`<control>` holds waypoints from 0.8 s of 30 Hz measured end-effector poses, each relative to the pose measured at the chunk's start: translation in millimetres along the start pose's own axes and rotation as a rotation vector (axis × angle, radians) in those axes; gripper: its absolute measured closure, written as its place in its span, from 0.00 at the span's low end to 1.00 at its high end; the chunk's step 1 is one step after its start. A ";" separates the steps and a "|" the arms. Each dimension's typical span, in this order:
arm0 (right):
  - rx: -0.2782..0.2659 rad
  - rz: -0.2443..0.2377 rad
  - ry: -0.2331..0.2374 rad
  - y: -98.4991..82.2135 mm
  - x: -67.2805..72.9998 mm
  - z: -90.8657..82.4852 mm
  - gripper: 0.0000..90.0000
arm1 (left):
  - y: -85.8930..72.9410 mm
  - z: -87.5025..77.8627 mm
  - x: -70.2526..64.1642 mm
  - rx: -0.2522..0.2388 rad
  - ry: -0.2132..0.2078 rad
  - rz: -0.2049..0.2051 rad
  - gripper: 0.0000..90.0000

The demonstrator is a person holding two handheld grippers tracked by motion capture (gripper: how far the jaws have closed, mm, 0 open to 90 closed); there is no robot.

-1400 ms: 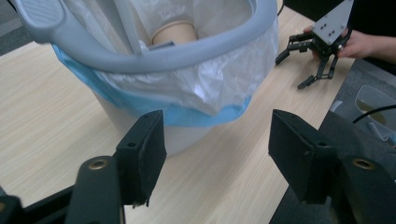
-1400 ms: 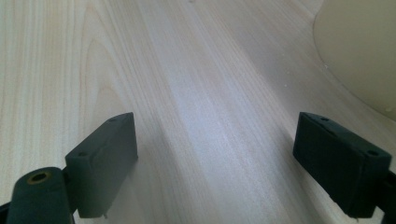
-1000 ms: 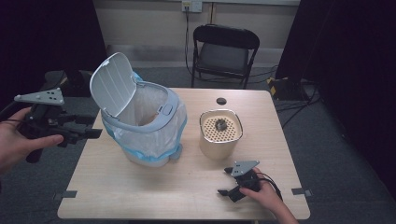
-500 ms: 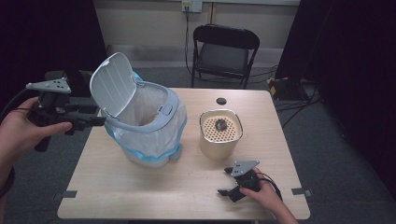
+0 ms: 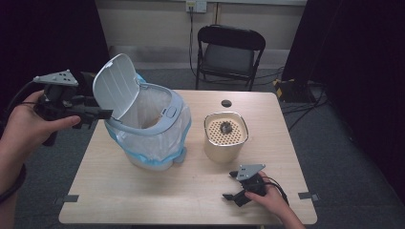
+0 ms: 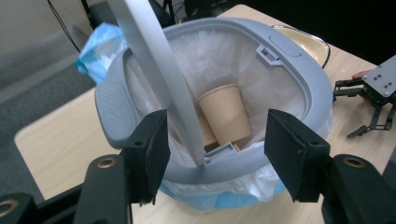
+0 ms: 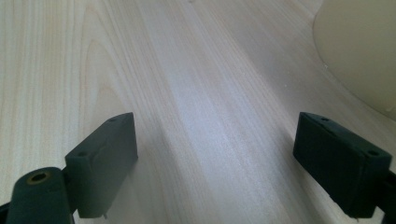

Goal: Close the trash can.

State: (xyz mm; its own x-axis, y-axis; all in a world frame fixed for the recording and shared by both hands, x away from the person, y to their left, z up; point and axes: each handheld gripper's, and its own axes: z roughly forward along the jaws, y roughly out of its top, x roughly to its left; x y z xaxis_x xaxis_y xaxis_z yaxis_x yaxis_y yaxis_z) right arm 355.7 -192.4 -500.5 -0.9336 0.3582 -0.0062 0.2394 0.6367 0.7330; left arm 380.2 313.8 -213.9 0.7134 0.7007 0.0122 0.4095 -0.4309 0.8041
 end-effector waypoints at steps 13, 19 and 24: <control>0.000 0.000 0.001 0.0 -0.1 0.0 0.14 | 13.5 14.9 -14.0 -0.061 -0.061 0.013 0.48; 0.000 0.002 0.001 0.0 0.1 0.0 0.14 | 24.4 28.4 -30.1 0.008 -0.135 0.036 0.52; 0.000 0.002 0.002 0.0 0.0 0.0 0.14 | 29.4 36.7 -35.9 0.029 -0.211 -0.016 0.56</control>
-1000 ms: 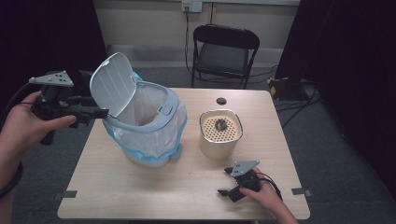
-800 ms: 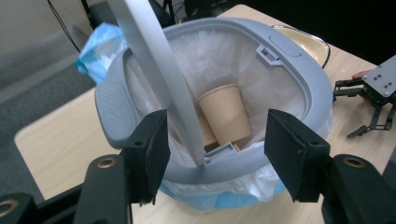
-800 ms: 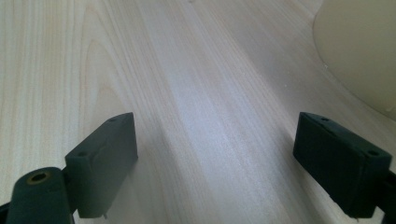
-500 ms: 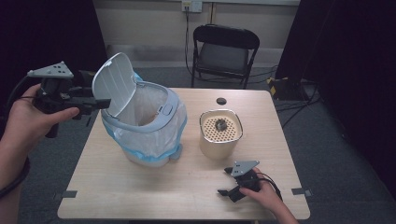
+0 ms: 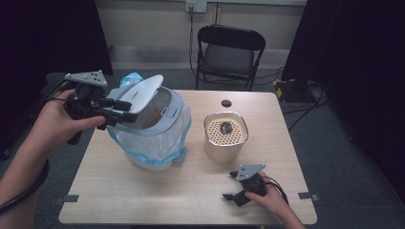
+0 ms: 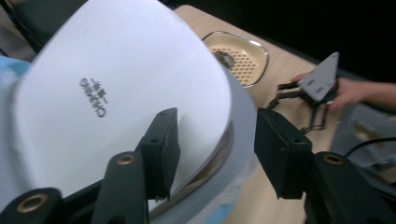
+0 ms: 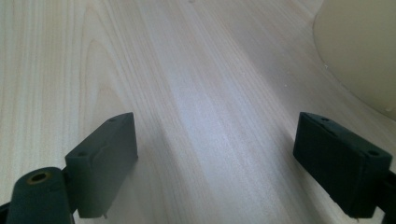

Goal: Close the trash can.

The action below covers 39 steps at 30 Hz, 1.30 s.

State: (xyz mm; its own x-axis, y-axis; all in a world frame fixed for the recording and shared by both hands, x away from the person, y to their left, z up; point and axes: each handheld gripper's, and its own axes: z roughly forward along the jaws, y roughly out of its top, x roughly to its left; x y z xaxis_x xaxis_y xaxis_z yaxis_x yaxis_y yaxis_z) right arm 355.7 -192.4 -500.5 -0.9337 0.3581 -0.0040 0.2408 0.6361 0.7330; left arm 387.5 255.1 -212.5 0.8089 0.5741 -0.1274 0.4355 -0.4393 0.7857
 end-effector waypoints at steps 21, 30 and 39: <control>0.000 -0.001 0.002 0.0 -0.1 0.1 0.14 | 7.4 49.5 5.6 0.054 0.144 -0.125 0.85; 0.000 -0.001 0.002 0.0 0.0 0.1 0.14 | 12.1 59.5 2.2 0.091 0.202 -0.120 0.99; 0.001 -0.001 0.005 0.1 0.0 0.2 0.14 | 14.4 60.3 -13.2 0.102 0.126 -0.091 0.51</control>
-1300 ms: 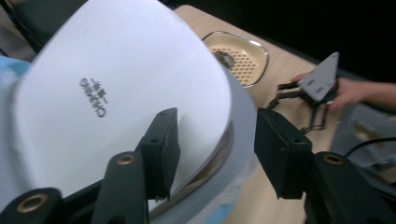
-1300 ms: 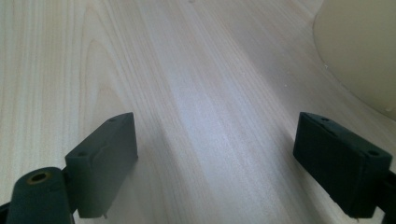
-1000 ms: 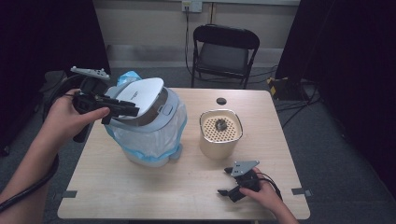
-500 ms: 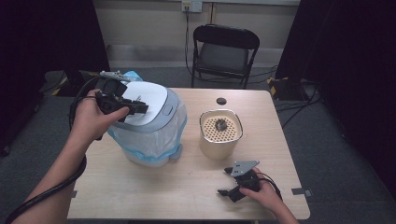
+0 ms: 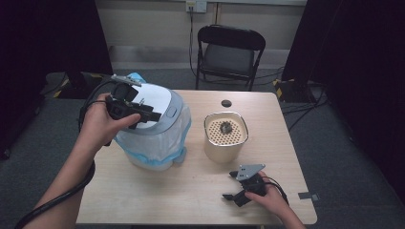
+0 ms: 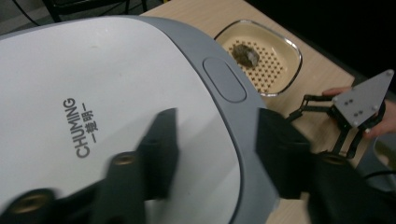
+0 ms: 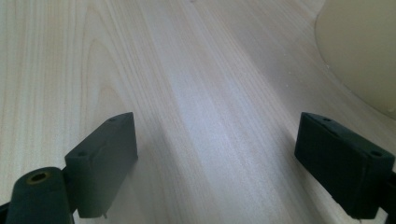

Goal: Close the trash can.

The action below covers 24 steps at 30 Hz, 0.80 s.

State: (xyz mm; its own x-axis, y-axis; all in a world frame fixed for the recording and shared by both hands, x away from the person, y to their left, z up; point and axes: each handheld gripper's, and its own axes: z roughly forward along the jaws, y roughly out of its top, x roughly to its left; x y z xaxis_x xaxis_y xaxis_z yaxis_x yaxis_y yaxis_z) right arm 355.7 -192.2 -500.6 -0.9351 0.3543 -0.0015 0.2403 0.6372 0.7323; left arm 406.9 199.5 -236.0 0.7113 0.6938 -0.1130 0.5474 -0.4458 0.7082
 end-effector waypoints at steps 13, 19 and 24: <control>0.000 0.000 0.000 0.0 0.0 0.0 0.14 | -39.9 -43.1 -6.6 -0.018 -0.094 0.046 0.18; -0.001 0.000 -0.002 0.0 0.1 0.1 0.14 | -69.7 -48.5 -3.4 -0.024 -0.100 0.015 0.18; -0.001 0.000 -0.001 0.0 0.0 0.1 0.14 | -94.5 -45.5 -1.8 -0.034 -0.111 0.011 0.18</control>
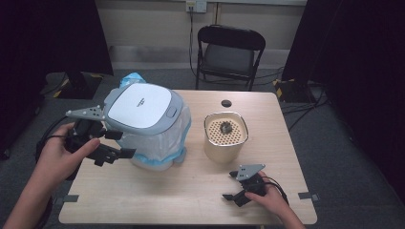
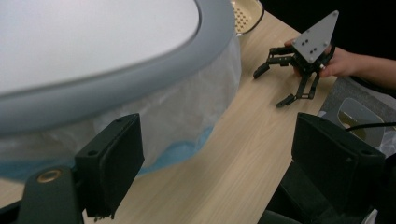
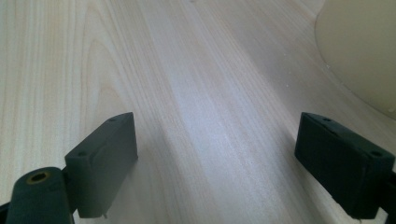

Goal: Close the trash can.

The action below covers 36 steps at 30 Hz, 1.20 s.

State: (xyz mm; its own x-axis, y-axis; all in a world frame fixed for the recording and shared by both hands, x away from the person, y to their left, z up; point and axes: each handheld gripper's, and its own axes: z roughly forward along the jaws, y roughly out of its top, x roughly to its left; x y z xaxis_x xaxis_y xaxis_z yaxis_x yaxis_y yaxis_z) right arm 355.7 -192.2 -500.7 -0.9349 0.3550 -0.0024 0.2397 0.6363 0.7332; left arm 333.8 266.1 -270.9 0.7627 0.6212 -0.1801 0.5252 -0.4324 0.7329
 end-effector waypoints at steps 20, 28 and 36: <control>0.002 0.002 0.001 0.0 0.2 -0.2 0.14 | -88.7 47.1 19.7 -0.011 -0.025 -0.095 0.19; 0.002 0.002 0.001 0.0 0.3 -0.2 0.14 | -109.3 72.7 23.3 0.009 -0.044 -0.110 0.19; 0.002 0.002 0.001 0.0 0.2 -0.2 0.14 | -122.6 92.0 22.7 0.011 -0.056 -0.115 0.19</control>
State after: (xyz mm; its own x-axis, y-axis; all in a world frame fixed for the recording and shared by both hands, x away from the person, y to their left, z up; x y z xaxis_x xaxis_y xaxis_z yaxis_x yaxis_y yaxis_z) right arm 355.4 -192.2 -500.6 -0.9348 0.3553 -0.0006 0.2417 0.6371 0.7319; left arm 321.4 273.1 -425.2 0.7168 0.6296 -0.2997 0.6145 -0.3672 0.6983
